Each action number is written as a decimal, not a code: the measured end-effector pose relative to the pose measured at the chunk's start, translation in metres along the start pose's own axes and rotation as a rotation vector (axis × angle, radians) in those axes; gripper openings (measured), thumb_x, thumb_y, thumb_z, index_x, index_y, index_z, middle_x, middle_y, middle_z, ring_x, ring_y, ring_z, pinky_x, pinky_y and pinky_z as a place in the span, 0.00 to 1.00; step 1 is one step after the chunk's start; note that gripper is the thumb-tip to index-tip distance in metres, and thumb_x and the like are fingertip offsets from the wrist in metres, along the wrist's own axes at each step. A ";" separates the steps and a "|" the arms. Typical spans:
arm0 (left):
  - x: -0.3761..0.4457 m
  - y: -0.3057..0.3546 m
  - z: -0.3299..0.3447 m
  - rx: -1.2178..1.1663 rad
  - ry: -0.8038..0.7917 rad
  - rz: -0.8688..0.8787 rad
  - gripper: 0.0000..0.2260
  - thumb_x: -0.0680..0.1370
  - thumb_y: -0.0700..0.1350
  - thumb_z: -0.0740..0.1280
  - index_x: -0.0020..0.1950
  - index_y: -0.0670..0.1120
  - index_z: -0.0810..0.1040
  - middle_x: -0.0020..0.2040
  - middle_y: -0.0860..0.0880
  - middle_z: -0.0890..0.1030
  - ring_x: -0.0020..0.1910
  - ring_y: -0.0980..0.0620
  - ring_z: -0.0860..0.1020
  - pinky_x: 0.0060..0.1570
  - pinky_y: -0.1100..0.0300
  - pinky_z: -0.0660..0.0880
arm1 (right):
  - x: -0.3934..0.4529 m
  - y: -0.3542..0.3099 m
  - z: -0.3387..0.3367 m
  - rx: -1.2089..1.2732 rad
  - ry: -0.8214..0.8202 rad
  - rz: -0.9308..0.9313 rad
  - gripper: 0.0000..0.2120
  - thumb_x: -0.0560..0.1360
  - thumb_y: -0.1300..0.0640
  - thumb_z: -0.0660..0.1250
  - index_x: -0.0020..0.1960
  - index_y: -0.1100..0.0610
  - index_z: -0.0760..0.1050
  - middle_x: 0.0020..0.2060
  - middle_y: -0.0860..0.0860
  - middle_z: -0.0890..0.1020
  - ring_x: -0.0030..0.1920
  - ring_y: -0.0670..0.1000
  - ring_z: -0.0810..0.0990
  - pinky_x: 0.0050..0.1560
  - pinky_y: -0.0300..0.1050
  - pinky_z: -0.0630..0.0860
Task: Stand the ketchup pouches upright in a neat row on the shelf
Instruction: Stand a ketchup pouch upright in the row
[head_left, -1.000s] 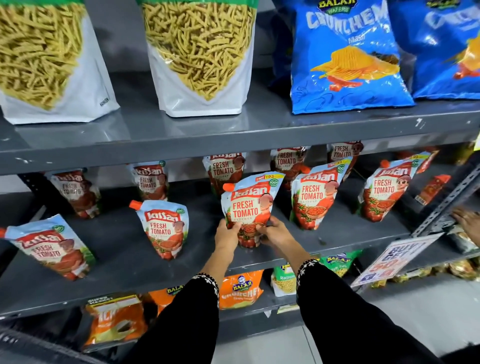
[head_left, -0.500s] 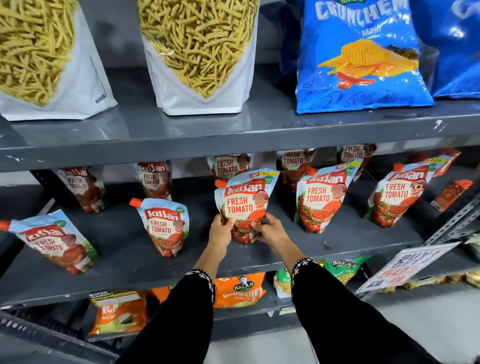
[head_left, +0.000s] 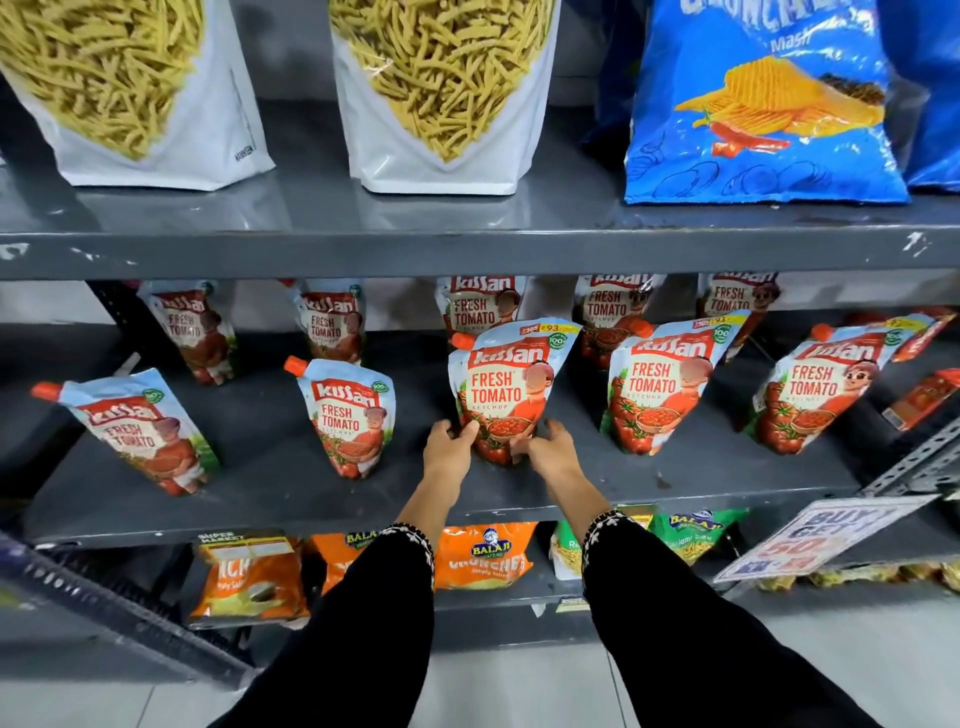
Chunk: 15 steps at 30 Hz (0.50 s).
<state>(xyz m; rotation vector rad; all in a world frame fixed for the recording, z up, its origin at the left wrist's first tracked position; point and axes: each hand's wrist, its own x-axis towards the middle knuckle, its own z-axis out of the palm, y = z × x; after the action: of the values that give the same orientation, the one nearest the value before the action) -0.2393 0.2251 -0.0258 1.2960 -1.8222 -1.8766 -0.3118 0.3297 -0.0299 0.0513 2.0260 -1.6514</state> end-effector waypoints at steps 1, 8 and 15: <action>-0.001 -0.003 -0.004 -0.005 0.009 -0.010 0.28 0.77 0.50 0.65 0.73 0.41 0.62 0.72 0.42 0.69 0.69 0.43 0.69 0.69 0.50 0.67 | -0.001 0.002 0.002 -0.040 0.059 0.006 0.30 0.70 0.66 0.68 0.70 0.64 0.63 0.65 0.61 0.74 0.63 0.60 0.74 0.57 0.49 0.73; -0.006 -0.018 -0.054 0.046 0.021 -0.043 0.24 0.78 0.53 0.62 0.67 0.39 0.69 0.66 0.38 0.74 0.65 0.39 0.72 0.65 0.50 0.68 | -0.026 0.011 0.043 -0.084 0.328 0.034 0.16 0.75 0.60 0.63 0.60 0.66 0.73 0.58 0.65 0.80 0.58 0.64 0.78 0.51 0.50 0.73; -0.003 -0.029 -0.143 0.227 0.014 -0.014 0.24 0.79 0.54 0.57 0.64 0.36 0.74 0.63 0.34 0.77 0.61 0.36 0.75 0.60 0.48 0.72 | -0.059 0.016 0.122 -0.048 0.253 0.073 0.18 0.73 0.63 0.66 0.61 0.65 0.71 0.56 0.64 0.78 0.54 0.62 0.78 0.54 0.51 0.74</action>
<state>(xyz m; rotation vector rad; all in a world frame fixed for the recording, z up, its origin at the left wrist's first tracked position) -0.1254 0.1336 -0.0272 1.3916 -2.0733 -1.7011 -0.2106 0.2386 -0.0348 0.3289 2.2196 -1.6174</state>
